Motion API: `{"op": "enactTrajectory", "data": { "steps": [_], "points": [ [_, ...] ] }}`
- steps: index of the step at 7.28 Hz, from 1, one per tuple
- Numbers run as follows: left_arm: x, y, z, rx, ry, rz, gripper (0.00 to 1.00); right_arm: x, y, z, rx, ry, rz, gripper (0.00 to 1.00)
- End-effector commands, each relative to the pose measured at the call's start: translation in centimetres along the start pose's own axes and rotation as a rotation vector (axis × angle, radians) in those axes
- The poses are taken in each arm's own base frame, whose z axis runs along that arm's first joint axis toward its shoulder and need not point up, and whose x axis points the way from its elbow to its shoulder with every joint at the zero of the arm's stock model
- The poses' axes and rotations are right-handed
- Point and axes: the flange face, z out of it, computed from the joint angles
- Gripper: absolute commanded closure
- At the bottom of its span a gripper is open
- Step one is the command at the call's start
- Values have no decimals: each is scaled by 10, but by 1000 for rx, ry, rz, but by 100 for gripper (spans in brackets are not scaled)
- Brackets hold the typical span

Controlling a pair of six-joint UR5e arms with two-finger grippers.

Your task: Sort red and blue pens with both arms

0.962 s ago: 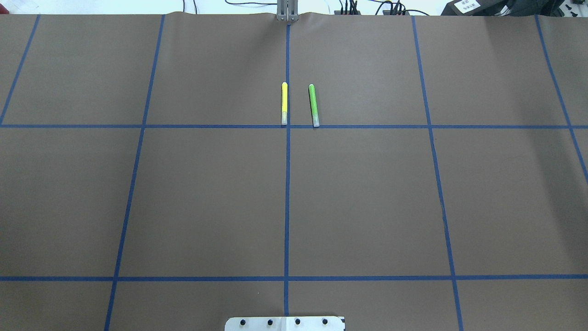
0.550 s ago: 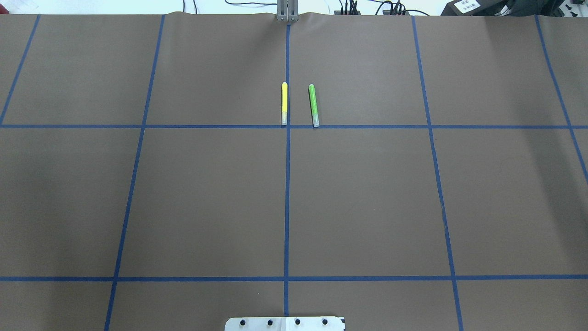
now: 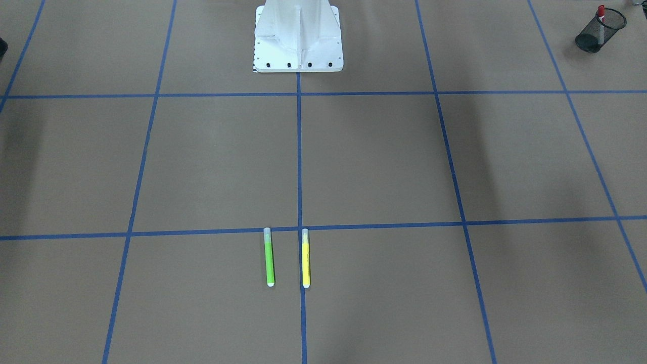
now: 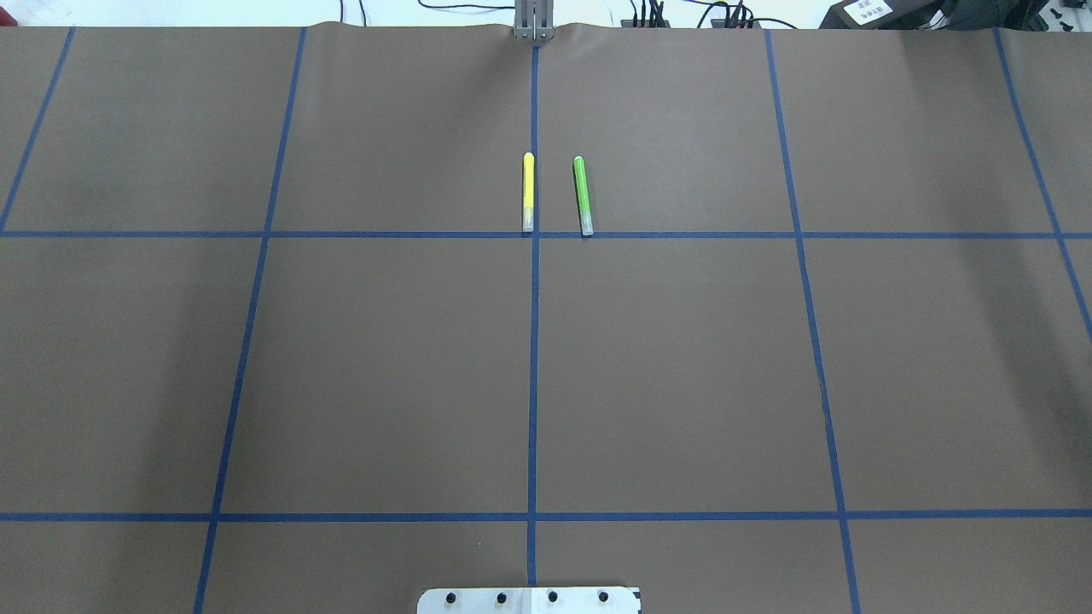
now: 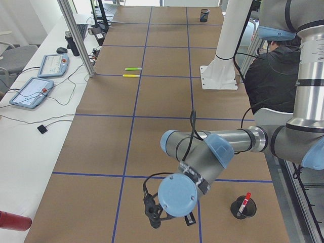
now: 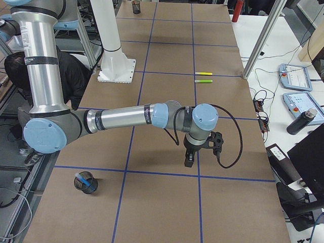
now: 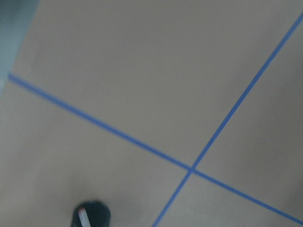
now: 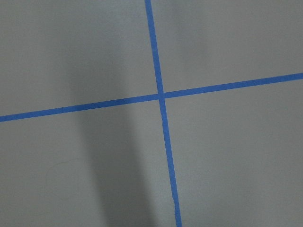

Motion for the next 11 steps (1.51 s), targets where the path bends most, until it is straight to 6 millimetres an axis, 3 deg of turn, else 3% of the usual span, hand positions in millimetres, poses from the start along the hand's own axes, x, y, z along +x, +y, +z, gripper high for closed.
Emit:
{"op": "enactTrajectory", "data": {
  "steps": [1,2,4,6,8,11],
  "points": [
    [94,-53,19,99,-82,343,0,-4,-1,2,31,4,-43,0],
    [112,-63,24,121,-90,310,0,5,-2,9,18,12,-31,0],
    [166,-84,47,204,-91,251,0,21,-6,24,8,14,-20,0],
    [219,-94,91,199,-85,319,0,28,-5,31,-4,14,-6,0],
    [202,-104,112,195,-87,324,0,32,-6,36,16,13,33,0],
    [202,-104,112,200,-77,250,0,34,-10,36,57,11,88,0]
  ]
}}
